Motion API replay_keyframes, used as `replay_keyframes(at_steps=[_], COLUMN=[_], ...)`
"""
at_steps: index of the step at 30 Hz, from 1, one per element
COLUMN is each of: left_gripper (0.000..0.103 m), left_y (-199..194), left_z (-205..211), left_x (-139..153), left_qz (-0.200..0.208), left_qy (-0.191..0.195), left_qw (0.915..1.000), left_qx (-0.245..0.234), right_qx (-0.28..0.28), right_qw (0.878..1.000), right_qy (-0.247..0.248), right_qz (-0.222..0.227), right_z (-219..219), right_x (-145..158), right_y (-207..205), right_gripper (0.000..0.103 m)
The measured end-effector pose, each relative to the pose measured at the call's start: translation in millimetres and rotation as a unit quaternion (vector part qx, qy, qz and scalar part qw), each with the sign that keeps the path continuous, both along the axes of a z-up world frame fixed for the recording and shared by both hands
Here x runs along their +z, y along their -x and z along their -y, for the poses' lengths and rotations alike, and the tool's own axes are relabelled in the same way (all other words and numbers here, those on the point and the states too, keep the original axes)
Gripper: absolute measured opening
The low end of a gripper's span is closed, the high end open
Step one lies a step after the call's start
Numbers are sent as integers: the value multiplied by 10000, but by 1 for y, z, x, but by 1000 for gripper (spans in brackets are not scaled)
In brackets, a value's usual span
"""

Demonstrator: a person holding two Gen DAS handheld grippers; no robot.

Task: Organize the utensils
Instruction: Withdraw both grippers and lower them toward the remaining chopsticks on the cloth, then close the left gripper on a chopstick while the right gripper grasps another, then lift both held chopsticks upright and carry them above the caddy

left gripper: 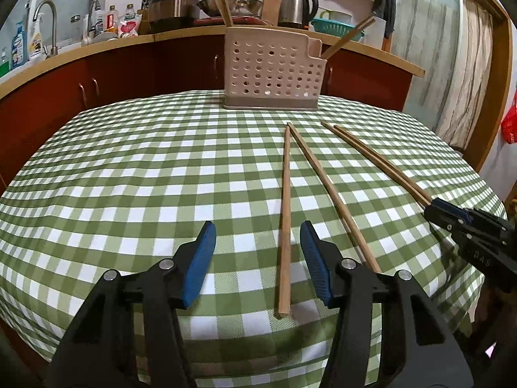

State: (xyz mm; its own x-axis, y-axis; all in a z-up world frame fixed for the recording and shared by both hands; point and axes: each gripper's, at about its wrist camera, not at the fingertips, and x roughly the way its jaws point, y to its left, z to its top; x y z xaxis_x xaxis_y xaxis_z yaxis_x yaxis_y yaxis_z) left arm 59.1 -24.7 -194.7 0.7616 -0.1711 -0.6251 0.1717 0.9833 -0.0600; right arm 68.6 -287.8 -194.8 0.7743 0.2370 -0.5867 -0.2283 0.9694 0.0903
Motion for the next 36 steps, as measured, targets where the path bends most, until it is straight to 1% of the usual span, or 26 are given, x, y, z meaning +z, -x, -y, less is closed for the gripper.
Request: replay_keyframes(at_steps=[2, 4, 6, 7, 8, 9, 10, 11, 15, 19, 26, 36], left_gripper=[45, 41, 32, 23, 18, 15, 9, 7, 6, 6, 6, 6], left_y=[0, 1, 2, 3, 3, 3, 2, 2, 4, 8, 12, 19], left_z=[3, 6, 8, 9, 9, 9, 9, 9, 10, 8, 1, -15], left_x=[-3, -5, -6, -5, -5, -5, -5, -5, 0, 14, 36, 79], left_qz=[-51, -62, -46, -47, -52, -56, -65, -70, 67, 425, 846, 1359], left_qy=[-37, -95, -133, -123, -113, -97, -81, -81, -127, -262, -403, -388], left_qw=[10000, 9998, 9995, 9994, 9993, 9993, 9992, 9991, 9991, 9983, 9955, 9899], left_qx=[-77, -137, -269, -310, -343, -365, -390, -400, -392, -316, -129, 121], right_qx=[29, 50, 85, 92, 96, 99, 103, 106, 112, 97, 85, 73], right_qw=[10000, 10000, 10000, 10000, 10000, 9999, 9999, 9999, 9998, 9992, 9972, 9931], right_qy=[17, 12, 3, 10, 18, 15, -1, -15, -52, -111, -159, -248], right_qz=[1, -1, -11, -14, -14, -13, -8, 10, 179, 361, 725, 1142], right_z=[-2, -4, -4, -5, -6, -6, -6, -7, -8, -7, -5, -5], right_x=[1, 1, 2, 2, 2, 2, 2, 3, 12, 24, 50, 83], right_y=[-1, -1, -1, -1, -1, -1, -1, 0, 5, 7, 14, 23], right_gripper=[13, 11, 8, 7, 7, 7, 7, 7, 7, 7, 7, 7])
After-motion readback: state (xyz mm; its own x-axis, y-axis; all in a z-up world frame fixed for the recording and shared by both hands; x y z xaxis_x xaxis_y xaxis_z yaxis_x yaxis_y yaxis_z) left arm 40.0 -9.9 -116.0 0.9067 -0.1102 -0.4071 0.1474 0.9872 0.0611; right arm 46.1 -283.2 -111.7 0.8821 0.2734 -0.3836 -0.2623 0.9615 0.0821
